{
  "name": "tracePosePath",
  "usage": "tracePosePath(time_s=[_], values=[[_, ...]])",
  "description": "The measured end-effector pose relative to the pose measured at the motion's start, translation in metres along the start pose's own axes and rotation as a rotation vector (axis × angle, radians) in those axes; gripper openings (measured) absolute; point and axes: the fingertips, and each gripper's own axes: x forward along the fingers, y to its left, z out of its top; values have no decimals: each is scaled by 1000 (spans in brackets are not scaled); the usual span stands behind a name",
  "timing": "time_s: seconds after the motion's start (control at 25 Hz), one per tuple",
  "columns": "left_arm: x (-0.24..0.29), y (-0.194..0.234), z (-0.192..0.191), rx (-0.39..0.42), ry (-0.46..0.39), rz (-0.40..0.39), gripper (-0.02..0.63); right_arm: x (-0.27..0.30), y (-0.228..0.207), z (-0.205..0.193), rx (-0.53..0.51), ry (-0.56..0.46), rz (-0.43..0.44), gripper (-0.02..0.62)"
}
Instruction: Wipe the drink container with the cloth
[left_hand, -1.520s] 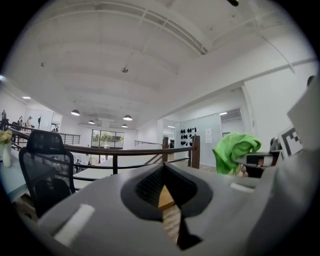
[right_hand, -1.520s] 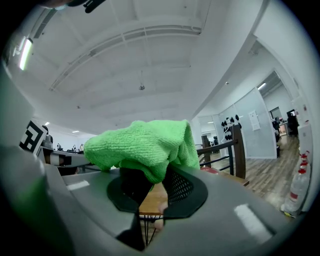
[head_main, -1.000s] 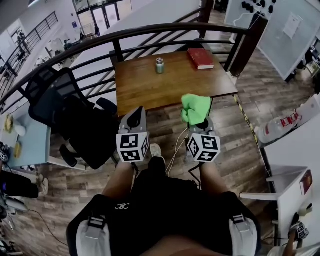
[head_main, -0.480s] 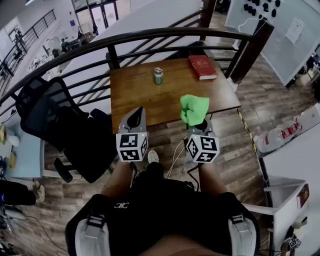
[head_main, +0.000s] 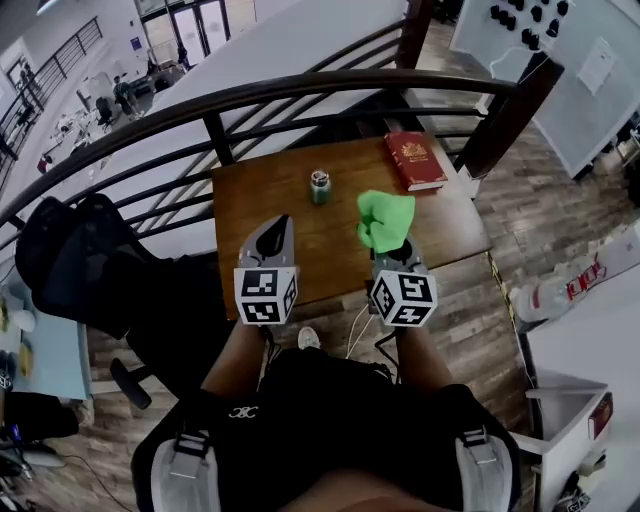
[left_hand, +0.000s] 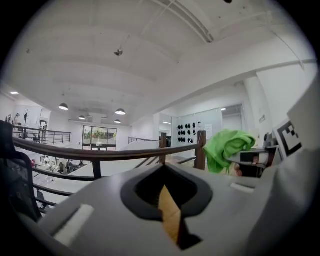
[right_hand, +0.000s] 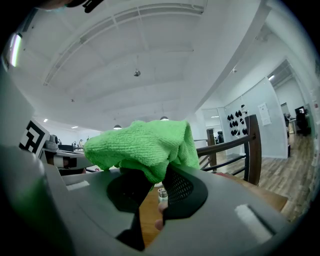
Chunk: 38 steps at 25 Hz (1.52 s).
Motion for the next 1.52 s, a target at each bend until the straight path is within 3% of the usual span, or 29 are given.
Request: tracePosePath(time_s=[0.24,0.6,1.24,1.52], values=[[81,39,7,12,46,-30,52,86,-12,0,20,35,-15,58],[125,52,-9,18,95,-6,54,139,-36,-10,44,72,-2,58],[201,60,-28,-71,144,256,54,255,-89,-25,22,154,298,58],[228,52,-48,-68,214,318,54,280,-106,-40,16,203,382,58]])
